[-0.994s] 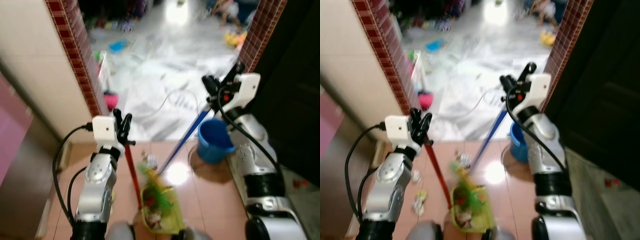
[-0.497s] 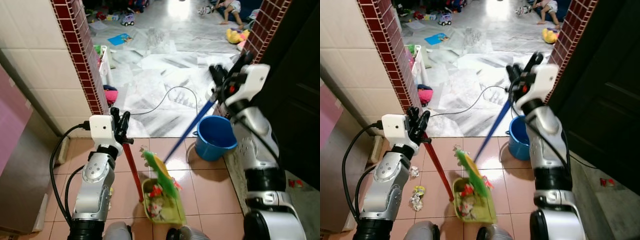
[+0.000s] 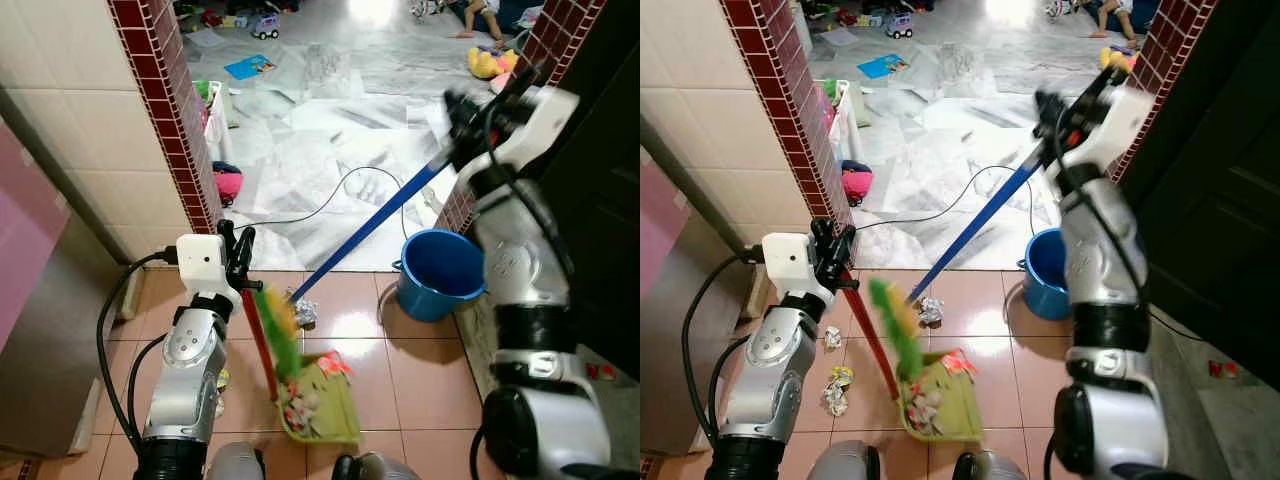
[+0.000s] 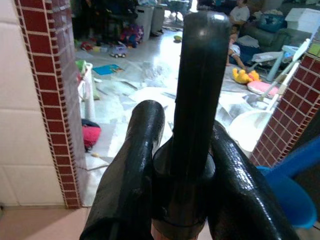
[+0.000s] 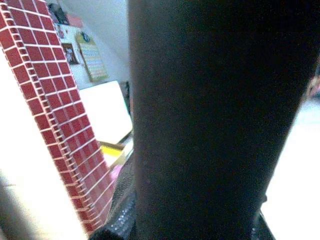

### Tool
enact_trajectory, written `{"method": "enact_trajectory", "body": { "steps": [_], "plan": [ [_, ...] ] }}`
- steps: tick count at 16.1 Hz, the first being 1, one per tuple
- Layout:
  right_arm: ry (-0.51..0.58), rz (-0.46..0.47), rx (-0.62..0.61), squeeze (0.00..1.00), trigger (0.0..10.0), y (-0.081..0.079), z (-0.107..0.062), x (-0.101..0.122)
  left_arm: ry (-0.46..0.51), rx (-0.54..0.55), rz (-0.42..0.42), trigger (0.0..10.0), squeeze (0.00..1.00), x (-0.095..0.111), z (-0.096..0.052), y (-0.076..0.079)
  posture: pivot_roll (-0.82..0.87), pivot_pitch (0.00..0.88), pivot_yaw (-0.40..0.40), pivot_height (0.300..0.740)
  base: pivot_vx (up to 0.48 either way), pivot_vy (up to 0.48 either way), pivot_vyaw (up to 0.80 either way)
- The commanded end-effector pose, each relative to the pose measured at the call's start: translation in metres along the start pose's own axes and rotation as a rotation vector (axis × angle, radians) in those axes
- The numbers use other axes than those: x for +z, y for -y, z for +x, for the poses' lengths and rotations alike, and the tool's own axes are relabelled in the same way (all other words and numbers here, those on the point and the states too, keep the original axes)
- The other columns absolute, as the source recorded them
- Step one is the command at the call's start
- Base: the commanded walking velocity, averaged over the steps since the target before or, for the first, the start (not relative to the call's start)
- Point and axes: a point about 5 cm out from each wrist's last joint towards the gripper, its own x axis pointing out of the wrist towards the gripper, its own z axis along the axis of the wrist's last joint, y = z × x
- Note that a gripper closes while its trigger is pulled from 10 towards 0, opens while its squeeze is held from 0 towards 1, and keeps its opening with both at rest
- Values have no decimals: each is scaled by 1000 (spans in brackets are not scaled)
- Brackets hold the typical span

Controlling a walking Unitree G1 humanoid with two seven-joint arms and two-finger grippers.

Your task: Sweep floor

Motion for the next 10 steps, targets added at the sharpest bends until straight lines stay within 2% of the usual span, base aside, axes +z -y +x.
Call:
{"method": "enact_trajectory", "body": {
  "steps": [1,2,3,4,5,6,9,10],
  "plan": [
    [106,-118,15,0,10000,-1,6,25,60,-37,-31,10000,0,10,3,6,7,0,-44,740,0,0,0],
    [83,-193,12,0,10000,2,1,19,65,-47,-38,10000,0,11,3,6,8,0,-46,740,0,0,0],
    [30,-268,7,0,10000,8,-9,3,72,-51,-37,10000,0,13,1,6,13,0,-52,740,0,0,0],
    [13,-280,-4,0,10000,10,-12,-2,73,-54,-37,10000,0,13,0,6,13,0,-52,740,0,0,0],
    [-21,-351,5,0,10000,12,-22,-15,71,-63,-26,10000,0,13,-3,5,18,0,-50,740,0,0,0],
    [-46,-383,23,0,10000,11,-28,-24,66,-66,-22,10000,0,12,-5,5,20,0,-48,740,0,0,0],
    [-148,-403,-7,0,10000,17,-42,-50,83,-74,-25,10000,0,18,-5,4,23,0,-48,740,0,0,0],
    [-189,-377,-26,0,10000,18,-45,-59,97,-74,-31,10000,0,23,-4,4,24,0,-47,740,0,0,0]
  ]
}}
